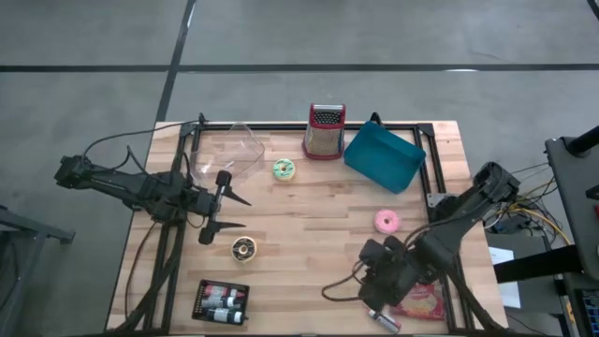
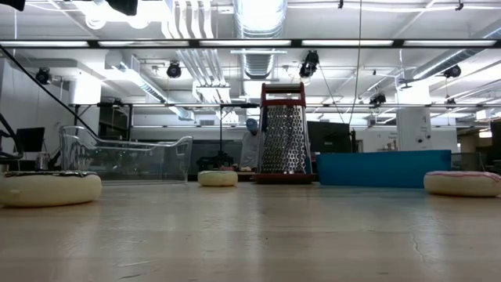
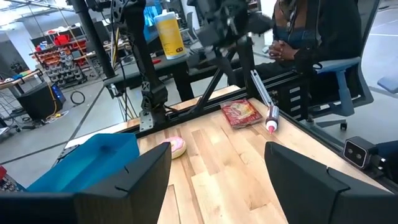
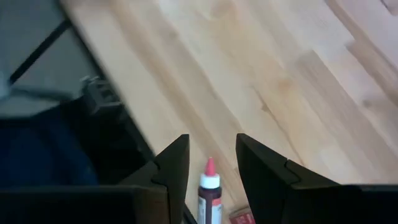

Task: Pick & Place Food Item
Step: Put the pink food coloring bottle into the black bin

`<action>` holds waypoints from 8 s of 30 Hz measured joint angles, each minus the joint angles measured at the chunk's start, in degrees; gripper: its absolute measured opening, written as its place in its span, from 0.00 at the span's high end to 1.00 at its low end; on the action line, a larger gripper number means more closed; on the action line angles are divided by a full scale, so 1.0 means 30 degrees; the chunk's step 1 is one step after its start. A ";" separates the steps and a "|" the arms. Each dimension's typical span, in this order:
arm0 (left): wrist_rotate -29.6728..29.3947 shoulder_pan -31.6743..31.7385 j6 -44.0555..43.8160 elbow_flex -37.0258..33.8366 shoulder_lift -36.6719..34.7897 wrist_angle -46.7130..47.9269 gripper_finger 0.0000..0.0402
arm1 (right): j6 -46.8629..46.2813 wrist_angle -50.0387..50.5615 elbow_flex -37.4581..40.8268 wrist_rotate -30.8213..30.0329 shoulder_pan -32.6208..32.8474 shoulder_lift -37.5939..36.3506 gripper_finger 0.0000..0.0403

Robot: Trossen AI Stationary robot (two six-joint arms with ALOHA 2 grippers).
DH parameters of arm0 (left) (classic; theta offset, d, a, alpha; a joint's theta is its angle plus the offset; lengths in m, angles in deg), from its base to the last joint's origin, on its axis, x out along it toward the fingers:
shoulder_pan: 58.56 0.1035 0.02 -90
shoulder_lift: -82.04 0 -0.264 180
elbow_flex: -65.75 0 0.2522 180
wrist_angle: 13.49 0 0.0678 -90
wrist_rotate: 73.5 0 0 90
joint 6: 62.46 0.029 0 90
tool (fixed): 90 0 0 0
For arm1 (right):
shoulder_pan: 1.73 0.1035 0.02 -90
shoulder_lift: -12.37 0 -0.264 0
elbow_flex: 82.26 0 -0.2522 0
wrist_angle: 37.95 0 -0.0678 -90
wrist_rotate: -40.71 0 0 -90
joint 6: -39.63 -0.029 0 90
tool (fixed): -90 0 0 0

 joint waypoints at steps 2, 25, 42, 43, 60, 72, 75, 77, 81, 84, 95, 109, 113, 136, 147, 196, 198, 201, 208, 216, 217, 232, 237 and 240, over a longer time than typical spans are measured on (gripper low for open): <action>0.0007 0.0000 0.0000 0.0000 0.0000 0.0014 0.34 | -0.0958 0.0493 0.0011 0.0159 -0.0015 0.0586 0.69; 0.0007 -0.0001 0.0000 0.0000 0.0036 0.0007 0.34 | -0.4518 -0.2025 0.0029 0.4632 0.1727 0.6320 0.63; 0.0002 -0.0005 0.0000 0.0000 0.0036 0.0007 0.34 | -0.5812 -0.3292 0.0068 0.5653 0.3167 0.6403 0.31; 0.0006 0.0000 -0.0005 0.0000 0.0036 0.0006 0.34 | -0.5819 -0.3212 0.0087 0.5640 0.3318 0.6403 0.30; 0.0000 -0.0007 -0.0007 0.0000 0.0036 0.0007 0.34 | -0.8109 -0.2867 0.0159 0.4982 0.5160 0.7993 0.22; 0.0005 -0.0007 -0.0005 0.0000 0.0073 0.0097 0.34 | -0.8012 -0.1444 0.0430 0.4266 0.4980 0.8480 0.24; 0.0002 -0.0005 -0.0007 0.0000 0.0073 0.0093 0.34 | -0.7590 -0.1742 0.0430 0.3543 0.4825 0.8508 0.24; 0.0000 0.0000 0.0000 0.0000 0.0073 0.0087 0.34 | -0.7331 -0.1784 0.0423 0.3483 0.4640 0.8508 0.25; 0.0007 0.0000 -0.0005 0.0000 0.0073 0.0080 0.34 | -0.6659 -0.1785 0.0423 0.3486 0.4281 0.8472 0.27; 0.0006 0.0000 -0.0004 0.0000 0.0073 0.0080 0.34 | -0.6235 -0.1789 0.0423 0.3487 0.4083 0.8472 0.31; 0.0000 0.0000 -0.0006 0.0000 0.0073 0.0079 0.34 | -0.5695 -0.1934 0.0423 0.3498 0.3977 0.8436 0.47; 0.0005 0.0000 -0.0007 0.0000 0.0073 0.0073 0.34 | -0.5732 -0.2860 0.0423 0.3538 0.3901 0.8421 0.62; 0.0007 0.0000 -0.0006 0.0000 0.0073 0.0073 0.34 | -0.5732 -0.2868 0.0423 0.3541 0.3905 0.8421 0.64; 0.0007 -0.0005 -0.0005 0.0000 0.0073 0.0077 0.34 | -0.5296 -0.2196 0.0430 0.0835 0.3321 0.7341 0.67; 0.0007 0.0000 -0.0007 0.0000 0.0073 0.0074 0.34 | -0.0040 -0.2205 0.0423 -0.0018 0.0158 0.5707 0.67; 0.0001 -0.0001 -0.0001 0.0000 0.0197 0.0140 0.34 | 1.8145 -1.3294 -0.1500 -0.5404 -0.5343 0.6694 0.67; 0.0004 -0.0007 -0.0007 0.0000 0.0197 0.0153 0.34 | 1.8136 -1.3258 -0.1508 -0.7444 -0.5052 0.6557 0.67; 0.0002 -0.0007 -0.0002 0.0000 0.0197 0.0153 0.34 | 1.8327 -1.3441 -0.1501 -0.9748 -0.4676 0.6547 0.67; 0.0002 -0.0002 -0.0007 0.0000 0.0197 0.0146 0.34 | 1.8474 -1.3713 -0.1501 -1.2651 -0.3689 0.6121 0.67; 0.0007 -0.0007 0.0066 0.0000 0.0197 0.0138 0.34 | 1.8480 -1.3525 -0.1501 -1.8532 -0.1831 0.5392 0.67; 0.0000 -0.0004 0.0069 0.0000 0.0197 0.0138 0.34 | 1.8494 -1.3519 -0.1501 -1.9574 -0.1639 0.5314 0.67; 0.3115 -0.0015 -0.2104 0.0007 0.1040 -0.1770 0.34 | 2.3130 -1.6775 -0.1494 -1.8621 -0.1939 0.5138 0.67; 0.3487 -0.0015 -0.1165 0.0003 0.2105 -0.1786 0.34 | 2.7118 -2.0907 -0.1494 -1.3469 -0.2425 0.5128 0.67; 0.3515 -0.0015 -0.1093 0.0000 0.3018 -0.2121 0.34 | 2.8495 -2.2086 -0.1494 -1.3688 -0.2752 0.5113 0.67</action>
